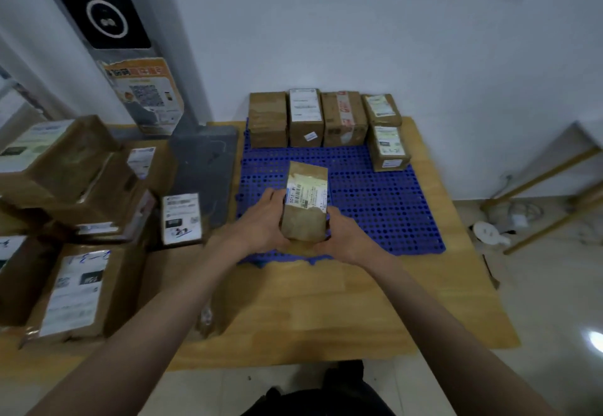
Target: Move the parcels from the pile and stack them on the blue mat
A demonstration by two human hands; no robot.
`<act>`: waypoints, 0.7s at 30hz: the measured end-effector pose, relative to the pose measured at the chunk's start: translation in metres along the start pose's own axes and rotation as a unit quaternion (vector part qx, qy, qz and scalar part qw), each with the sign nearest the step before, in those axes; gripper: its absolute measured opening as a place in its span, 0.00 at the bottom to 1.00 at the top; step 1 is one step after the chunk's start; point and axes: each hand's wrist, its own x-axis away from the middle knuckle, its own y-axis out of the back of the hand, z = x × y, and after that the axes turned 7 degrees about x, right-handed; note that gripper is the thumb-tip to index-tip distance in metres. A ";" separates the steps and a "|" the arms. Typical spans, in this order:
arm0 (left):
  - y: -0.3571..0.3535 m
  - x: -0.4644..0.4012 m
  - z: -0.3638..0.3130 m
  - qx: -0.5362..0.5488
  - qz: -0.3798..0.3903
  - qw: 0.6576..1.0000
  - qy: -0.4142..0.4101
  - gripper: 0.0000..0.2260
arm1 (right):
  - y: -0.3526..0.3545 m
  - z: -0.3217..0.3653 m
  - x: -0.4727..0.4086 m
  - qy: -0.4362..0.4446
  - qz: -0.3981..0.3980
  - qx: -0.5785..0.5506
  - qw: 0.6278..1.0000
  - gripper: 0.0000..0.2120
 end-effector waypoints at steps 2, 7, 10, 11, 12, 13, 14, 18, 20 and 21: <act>-0.011 -0.025 -0.017 -0.004 0.015 1.000 -0.004 0.46 | 0.016 -0.025 -0.009 -0.013 -0.001 0.004 1.000 0.28; -0.036 -0.085 -0.057 -0.006 0.047 0.999 -0.008 0.47 | 0.053 -0.087 -0.036 -0.034 0.009 -0.017 0.999 0.33; -0.051 -0.119 -0.076 -0.001 0.061 0.998 0.007 0.47 | 0.074 -0.117 -0.053 -0.034 0.013 -0.020 0.999 0.34; -0.056 -0.130 -0.082 0.002 0.065 0.998 0.014 0.47 | 0.080 -0.126 -0.060 -0.037 0.018 -0.019 0.999 0.35; -0.061 -0.140 -0.087 0.007 0.069 0.997 0.023 0.47 | 0.087 -0.135 -0.067 -0.040 0.024 -0.015 0.999 0.34; -0.066 -0.151 -0.090 0.012 0.070 0.997 0.031 0.46 | 0.092 -0.142 -0.074 -0.040 0.028 -0.011 0.999 0.33; -0.070 -0.161 -0.093 0.017 0.070 0.997 0.040 0.46 | 0.098 -0.149 -0.082 -0.039 0.030 -0.007 0.999 0.32; -0.084 -0.203 -0.097 0.027 0.059 0.996 0.063 0.47 | 0.117 -0.169 -0.115 -0.034 0.036 -0.011 0.999 0.38; -0.089 -0.225 -0.097 0.054 0.056 0.994 0.077 0.47 | 0.124 -0.175 -0.133 -0.036 0.031 -0.012 0.999 0.42; -0.091 -0.233 -0.097 0.064 0.053 0.993 0.081 0.47 | 0.127 -0.177 -0.141 -0.037 0.028 -0.011 0.999 0.43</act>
